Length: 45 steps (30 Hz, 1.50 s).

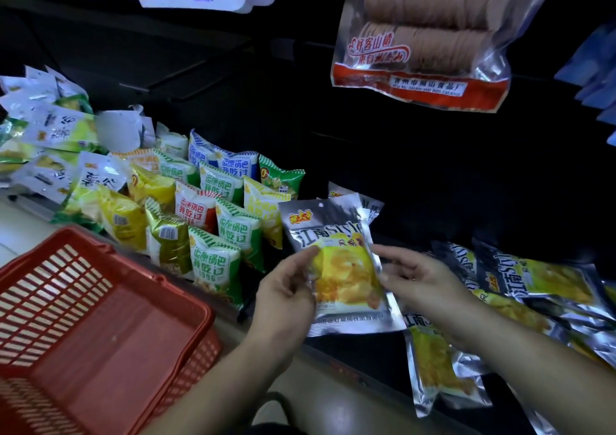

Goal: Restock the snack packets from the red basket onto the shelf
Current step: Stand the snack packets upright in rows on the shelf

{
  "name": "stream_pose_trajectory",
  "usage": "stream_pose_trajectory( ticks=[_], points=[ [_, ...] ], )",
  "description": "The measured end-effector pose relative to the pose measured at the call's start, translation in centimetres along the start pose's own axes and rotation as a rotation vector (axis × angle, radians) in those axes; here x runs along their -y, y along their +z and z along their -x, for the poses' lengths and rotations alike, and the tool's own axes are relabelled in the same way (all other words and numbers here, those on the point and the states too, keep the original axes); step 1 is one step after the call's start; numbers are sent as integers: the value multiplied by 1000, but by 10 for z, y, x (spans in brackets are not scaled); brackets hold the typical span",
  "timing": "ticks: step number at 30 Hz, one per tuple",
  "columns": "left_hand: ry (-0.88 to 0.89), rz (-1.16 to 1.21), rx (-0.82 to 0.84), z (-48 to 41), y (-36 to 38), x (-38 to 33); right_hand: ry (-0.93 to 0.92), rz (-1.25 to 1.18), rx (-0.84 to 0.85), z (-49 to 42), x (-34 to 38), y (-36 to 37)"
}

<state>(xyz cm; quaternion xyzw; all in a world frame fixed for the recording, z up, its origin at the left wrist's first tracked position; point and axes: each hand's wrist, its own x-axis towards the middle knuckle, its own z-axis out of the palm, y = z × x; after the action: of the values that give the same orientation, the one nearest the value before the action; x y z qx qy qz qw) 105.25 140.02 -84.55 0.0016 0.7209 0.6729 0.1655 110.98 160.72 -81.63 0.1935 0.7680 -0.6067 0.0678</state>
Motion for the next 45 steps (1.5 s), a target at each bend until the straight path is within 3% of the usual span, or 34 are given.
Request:
stream_pose_trajectory(
  ticks=[4, 12, 17, 21, 28, 31, 38, 42, 45],
  points=[
    [0, -79, 34, -2, -2, 10, 43, 30, 133, -4, -3, 14],
    [-158, -356, 89, -75, -5, 65, 98, 128, -111, -59, -42, 57],
    [-71, -415, 141, -130, -7, 70, 35, 188, -152, -133, -47, 63],
    [-8, -597, 152, -137, -12, 102, 42, 234, -195, -153, -75, 82],
    [46, -699, 41, -126, -14, 146, -75, 484, -63, -161, -105, 75],
    [1, -758, 98, -118, -9, 150, -54, 591, 14, -148, -112, 75],
    [67, -741, 22, -108, -15, 137, -71, 738, -20, -127, -97, 54],
    [115, -746, 60, -85, -14, 120, 4, 857, -37, -108, -77, 35],
    [112, -695, 128, -64, -2, 106, 88, 902, 53, -89, -62, 10]
  ],
)
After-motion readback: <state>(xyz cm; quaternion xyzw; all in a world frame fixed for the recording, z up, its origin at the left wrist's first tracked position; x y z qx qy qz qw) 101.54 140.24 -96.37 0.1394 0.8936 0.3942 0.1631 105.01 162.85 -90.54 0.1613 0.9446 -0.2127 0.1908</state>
